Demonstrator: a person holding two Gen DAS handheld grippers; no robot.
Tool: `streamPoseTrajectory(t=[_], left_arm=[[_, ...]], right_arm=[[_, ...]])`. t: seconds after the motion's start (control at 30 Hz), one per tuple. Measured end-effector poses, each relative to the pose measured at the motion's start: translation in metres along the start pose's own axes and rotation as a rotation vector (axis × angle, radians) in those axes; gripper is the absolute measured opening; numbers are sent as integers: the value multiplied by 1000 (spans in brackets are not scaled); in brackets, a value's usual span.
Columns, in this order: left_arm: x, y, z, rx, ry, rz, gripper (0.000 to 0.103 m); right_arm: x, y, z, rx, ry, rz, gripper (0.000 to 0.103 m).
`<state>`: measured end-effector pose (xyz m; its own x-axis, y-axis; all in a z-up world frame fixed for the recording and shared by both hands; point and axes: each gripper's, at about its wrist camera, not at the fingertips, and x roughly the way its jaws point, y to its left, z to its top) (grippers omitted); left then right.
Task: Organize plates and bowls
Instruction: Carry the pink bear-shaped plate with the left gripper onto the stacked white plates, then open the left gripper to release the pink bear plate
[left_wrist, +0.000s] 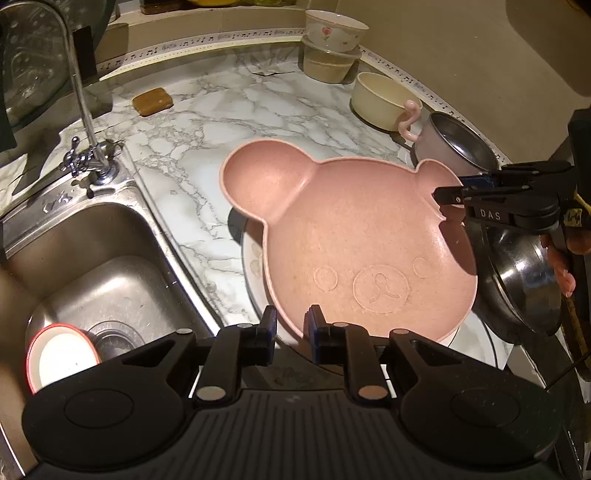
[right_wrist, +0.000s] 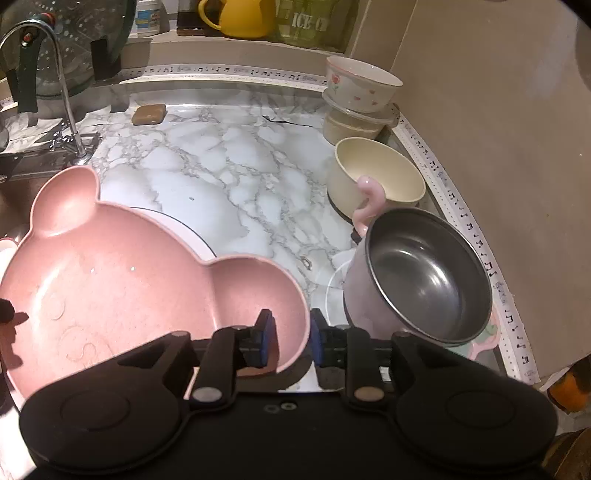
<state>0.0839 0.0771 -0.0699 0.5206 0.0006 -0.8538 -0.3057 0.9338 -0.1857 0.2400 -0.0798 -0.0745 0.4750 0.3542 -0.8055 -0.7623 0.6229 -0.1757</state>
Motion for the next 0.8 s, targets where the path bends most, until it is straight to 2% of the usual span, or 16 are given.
streamPoseTrajectory(t=[0.17,0.23,0.3,0.4,0.47,0.53,0.6,0.8], left_arm=[[-9,4,0,-19,-21,-24,18],[-13,5,0,-25,-30,-28,22],[-15,4,-1,-23,-40,-34,33],[-17,1,0,-18,-56,-38,40],[-19,-1,1,-14,-70,-50,42],[-21,-4,3,-6,-84,-56,46],[-23,-9,4,13,-101,-55,58],[-27,-22,7,45,-133,-72,59]], right_arm=[[-1,2,0,3,3,1,34],[-2,3,-1,3,4,-13,42],[-5,2,-2,5,-2,-22,48],[-8,-1,-4,29,5,22,57],[-10,0,-5,24,7,22,62],[-14,2,-6,12,2,10,64],[-20,0,-8,23,-2,21,64],[-45,-4,-18,74,-28,64,64]])
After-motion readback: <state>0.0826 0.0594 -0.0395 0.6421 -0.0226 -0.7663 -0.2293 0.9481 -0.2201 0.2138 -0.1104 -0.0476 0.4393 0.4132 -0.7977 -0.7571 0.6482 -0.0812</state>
